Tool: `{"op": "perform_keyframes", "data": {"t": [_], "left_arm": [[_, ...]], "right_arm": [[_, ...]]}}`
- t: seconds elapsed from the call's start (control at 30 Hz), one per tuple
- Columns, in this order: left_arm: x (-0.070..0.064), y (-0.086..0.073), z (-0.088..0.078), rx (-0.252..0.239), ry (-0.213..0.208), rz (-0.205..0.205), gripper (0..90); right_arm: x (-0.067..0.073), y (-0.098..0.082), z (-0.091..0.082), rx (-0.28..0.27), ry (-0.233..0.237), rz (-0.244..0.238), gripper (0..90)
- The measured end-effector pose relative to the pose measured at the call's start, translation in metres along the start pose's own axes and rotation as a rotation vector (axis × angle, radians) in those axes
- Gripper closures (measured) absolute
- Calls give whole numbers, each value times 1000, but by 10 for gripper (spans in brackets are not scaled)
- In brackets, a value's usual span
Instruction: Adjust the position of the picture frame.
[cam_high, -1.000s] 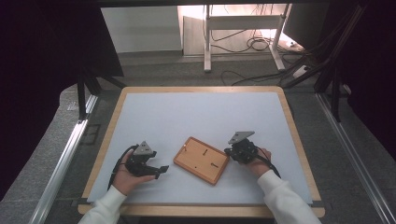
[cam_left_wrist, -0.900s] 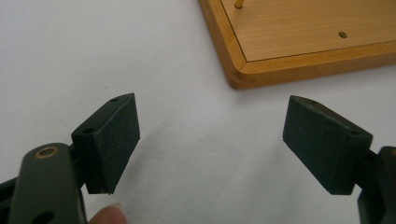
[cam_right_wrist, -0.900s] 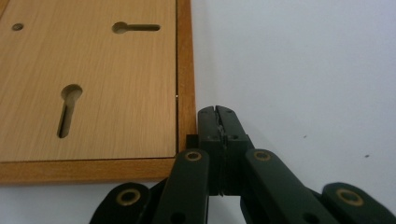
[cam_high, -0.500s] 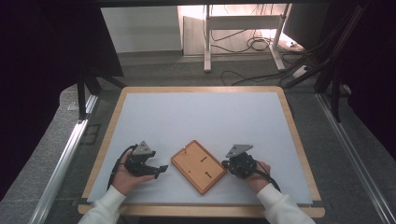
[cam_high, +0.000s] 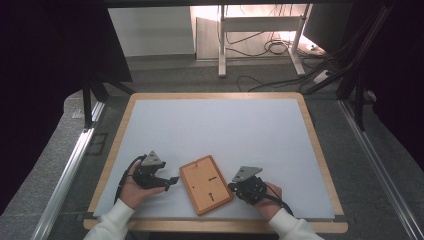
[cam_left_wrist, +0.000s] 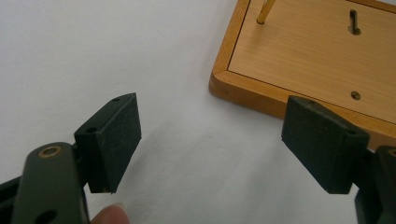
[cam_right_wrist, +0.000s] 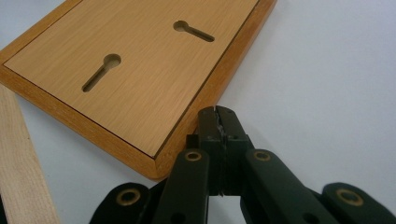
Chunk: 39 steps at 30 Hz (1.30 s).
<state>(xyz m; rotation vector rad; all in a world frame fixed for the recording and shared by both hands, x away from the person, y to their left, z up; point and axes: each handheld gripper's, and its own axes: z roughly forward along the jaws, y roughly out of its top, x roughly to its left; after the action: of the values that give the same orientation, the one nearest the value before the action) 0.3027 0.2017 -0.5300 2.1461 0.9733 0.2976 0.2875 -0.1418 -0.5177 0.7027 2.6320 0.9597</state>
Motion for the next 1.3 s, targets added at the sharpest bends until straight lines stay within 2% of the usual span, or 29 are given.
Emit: {"op": "perform_keyframes", "data": {"t": [0.1,0.2,0.33,0.37,0.4,0.47,0.5,0.53,0.57,0.63,0.7,0.83,0.93,1.0,1.03,1.1,1.23,1.3], "left_arm": [[0,0,0,0,1,-2,201],[0,0,-1,-2,1,-2,207],[-1,0,-4,-17,-7,3,285],[-1,0,-5,-19,-11,8,334],[-2,0,-6,-22,-18,10,482],[-4,2,-11,-18,-39,20,646],[-4,2,-11,-18,-39,20,708],[-6,3,-11,-13,-43,25,708],[-9,4,-12,3,-55,36,809],[-11,4,-11,13,-56,42,871],[-14,4,-9,32,-62,60,890],[-16,5,-4,57,-68,57,900],[-16,5,1,68,-62,47,900],[-16,6,5,70,-58,42,900],[-16,7,6,72,-57,43,900],[-16,9,10,75,-61,41,900],[-14,13,11,63,-59,29,900],[-13,14,11,66,-59,28,900]], "right_arm": [[2,0,1,-4,-1,0,900],[-1,0,0,-2,18,-6,900],[-5,-1,-3,-9,14,-2,900],[-7,-2,-5,-20,12,7,900],[-10,-3,-9,-31,3,15,900],[-15,-6,-14,-40,-7,24,900],[-15,-6,-14,-40,-7,24,900],[-17,-8,-16,-42,-14,30,900],[-21,-12,-20,-48,-22,42,900],[-26,-16,-24,-53,-36,47,900],[-27,-18,-26,-57,-41,55,897],[-37,-27,-32,-69,-49,92,850],[-43,-32,-34,-80,-49,126,755],[-46,-33,-35,-98,-48,157,632],[-46,-33,-35,-98,-48,157,632],[-47,-33,-36,-112,-64,169,522],[-48,-33,-37,-125,-78,186,443],[-48,-33,-37,-128,-79,188,433]]}}
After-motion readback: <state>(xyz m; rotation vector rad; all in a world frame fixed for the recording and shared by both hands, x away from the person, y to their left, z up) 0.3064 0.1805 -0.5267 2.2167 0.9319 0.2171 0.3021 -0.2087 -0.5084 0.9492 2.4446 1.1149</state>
